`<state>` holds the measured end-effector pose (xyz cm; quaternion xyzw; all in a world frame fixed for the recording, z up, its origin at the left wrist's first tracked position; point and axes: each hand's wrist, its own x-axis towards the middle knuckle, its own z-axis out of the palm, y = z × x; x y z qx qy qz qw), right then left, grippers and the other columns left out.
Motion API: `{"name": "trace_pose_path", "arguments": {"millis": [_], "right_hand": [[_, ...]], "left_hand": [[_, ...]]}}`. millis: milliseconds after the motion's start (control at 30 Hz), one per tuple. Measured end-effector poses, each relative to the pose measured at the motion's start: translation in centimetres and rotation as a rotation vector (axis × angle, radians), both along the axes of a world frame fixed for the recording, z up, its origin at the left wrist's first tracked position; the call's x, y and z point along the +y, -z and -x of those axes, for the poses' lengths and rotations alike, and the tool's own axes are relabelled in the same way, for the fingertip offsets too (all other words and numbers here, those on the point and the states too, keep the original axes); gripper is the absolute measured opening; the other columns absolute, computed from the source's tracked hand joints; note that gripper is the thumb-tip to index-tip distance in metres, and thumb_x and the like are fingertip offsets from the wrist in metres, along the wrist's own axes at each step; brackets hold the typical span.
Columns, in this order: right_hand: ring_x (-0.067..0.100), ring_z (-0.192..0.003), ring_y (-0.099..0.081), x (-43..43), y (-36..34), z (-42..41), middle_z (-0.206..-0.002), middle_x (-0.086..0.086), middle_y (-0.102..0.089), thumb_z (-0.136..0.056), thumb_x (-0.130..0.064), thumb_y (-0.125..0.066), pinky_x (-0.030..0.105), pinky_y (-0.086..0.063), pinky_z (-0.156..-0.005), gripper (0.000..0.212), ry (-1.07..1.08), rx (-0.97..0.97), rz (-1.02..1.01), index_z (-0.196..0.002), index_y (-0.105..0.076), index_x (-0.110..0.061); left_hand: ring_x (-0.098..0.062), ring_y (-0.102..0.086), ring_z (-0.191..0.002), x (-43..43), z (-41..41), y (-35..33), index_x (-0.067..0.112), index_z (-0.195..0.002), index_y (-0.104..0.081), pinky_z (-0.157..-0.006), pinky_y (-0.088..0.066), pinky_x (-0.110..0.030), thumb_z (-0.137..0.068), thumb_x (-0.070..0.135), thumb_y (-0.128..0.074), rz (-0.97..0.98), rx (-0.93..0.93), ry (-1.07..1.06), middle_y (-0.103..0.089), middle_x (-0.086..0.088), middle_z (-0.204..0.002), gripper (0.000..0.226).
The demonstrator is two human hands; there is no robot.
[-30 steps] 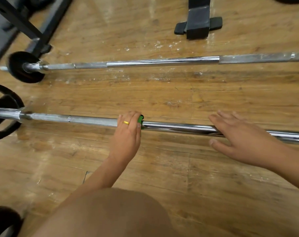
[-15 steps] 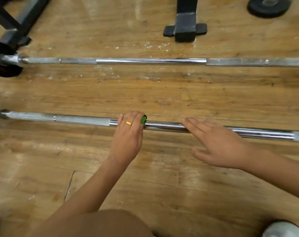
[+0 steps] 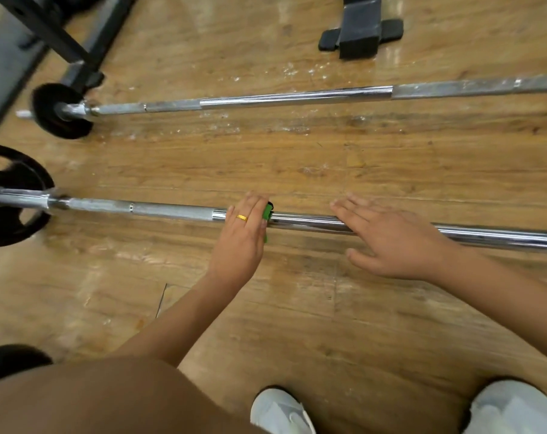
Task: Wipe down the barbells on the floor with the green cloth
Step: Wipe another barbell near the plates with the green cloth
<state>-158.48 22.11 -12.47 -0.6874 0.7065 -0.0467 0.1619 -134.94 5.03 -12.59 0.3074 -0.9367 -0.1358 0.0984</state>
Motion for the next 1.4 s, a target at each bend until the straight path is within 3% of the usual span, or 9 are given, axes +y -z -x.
{"name": "trace_pose_path", "arguments": {"millis": [167,300,600,733,900,1000,1133,1267,1400], "right_hand": [[0.012,-0.154,0.000,0.6,0.3,0.0,-0.168,-0.001,-0.006,-0.096,-0.054,-0.044,0.024,-0.011,-0.118,0.084,-0.039,-0.036,0.027,-0.161,0.000,-0.021],[0.013,-0.155,-0.002,1.0,0.3,-0.5,-0.169,0.000,-0.007,-0.095,-0.051,-0.046,0.032,-0.018,-0.122,0.085,-0.060,-0.043,0.023,-0.161,-0.001,-0.019],[0.012,-0.154,0.005,2.6,-0.2,-2.0,-0.169,-0.001,0.000,-0.096,-0.051,-0.044,0.032,-0.016,-0.123,0.086,-0.070,-0.019,0.017,-0.160,0.003,-0.020],[0.013,-0.154,0.010,3.2,-0.3,-2.8,-0.169,-0.001,0.005,-0.097,-0.049,-0.042,0.030,-0.003,-0.123,0.085,-0.082,0.005,-0.001,-0.160,0.007,-0.020],[0.012,-0.152,0.015,3.9,-0.2,-4.0,-0.168,0.000,0.009,-0.098,-0.046,-0.040,0.027,0.014,-0.118,0.082,-0.077,0.003,-0.021,-0.160,0.009,-0.021],[0.014,-0.154,0.013,4.0,0.0,-4.8,-0.169,0.000,0.006,-0.101,-0.046,-0.037,0.030,0.017,-0.117,0.079,-0.070,0.020,-0.033,-0.159,0.009,-0.020],[0.012,-0.152,0.017,2.9,0.0,-5.5,-0.168,-0.001,0.011,-0.105,-0.048,-0.025,0.025,0.024,-0.113,0.071,-0.126,0.020,-0.017,-0.159,0.011,-0.020],[0.010,-0.147,0.030,2.7,0.0,-6.1,-0.163,-0.003,0.026,-0.105,-0.048,-0.018,0.025,0.021,-0.115,0.069,-0.199,-0.007,-0.005,-0.156,0.022,-0.022],[0.014,-0.149,0.028,3.3,0.0,-6.6,-0.163,-0.001,0.026,-0.105,-0.044,-0.015,0.029,0.013,-0.120,0.067,-0.219,0.026,0.007,-0.155,0.021,-0.019]], "left_hand": [[-0.032,-0.034,-0.146,0.4,-0.1,-1.3,0.001,-0.145,-0.045,-0.116,-0.029,-0.056,-0.103,0.004,-0.044,-0.004,-0.129,0.002,-0.046,-0.016,-0.149,0.043],[-0.031,-0.029,-0.149,1.2,-0.3,-1.9,0.004,-0.148,-0.042,-0.119,-0.028,-0.052,-0.105,0.006,-0.042,0.003,-0.169,-0.029,-0.043,-0.016,-0.152,0.044],[-0.024,-0.018,-0.154,1.6,-2.4,-1.7,0.010,-0.154,-0.029,-0.116,-0.030,-0.050,-0.106,0.013,-0.034,0.077,-0.276,-0.045,-0.034,-0.007,-0.159,0.048],[-0.029,-0.020,-0.153,0.4,-4.2,-2.0,0.006,-0.155,-0.030,-0.117,-0.027,-0.046,-0.108,0.011,-0.034,0.031,-0.260,-0.139,-0.034,-0.011,-0.159,0.048],[-0.029,-0.018,-0.154,2.0,-4.9,-1.2,0.004,-0.153,-0.036,-0.124,-0.017,-0.036,-0.106,0.012,-0.038,0.023,-0.160,0.003,-0.037,-0.012,-0.158,0.048],[-0.026,-0.022,-0.153,2.2,-5.5,-0.8,0.005,-0.151,-0.039,-0.124,-0.022,-0.046,-0.105,0.011,-0.039,0.004,-0.133,0.051,-0.040,-0.011,-0.156,0.046],[-0.024,-0.022,-0.153,1.6,-7.1,-0.7,0.006,-0.151,-0.040,-0.122,-0.023,-0.057,-0.107,0.012,-0.037,-0.038,-0.064,-0.152,-0.041,-0.009,-0.156,0.044],[-0.033,-0.021,-0.153,3.4,-6.8,-0.4,-0.001,-0.148,-0.042,-0.121,-0.027,-0.052,-0.106,0.010,-0.037,-0.040,-0.011,-0.105,-0.043,-0.013,-0.153,0.044],[-0.030,-0.021,-0.154,5.5,-6.3,0.7,0.001,-0.152,-0.037,-0.122,-0.025,-0.048,-0.105,0.005,-0.039,-0.010,0.012,0.042,-0.039,-0.011,-0.156,0.047]]}}
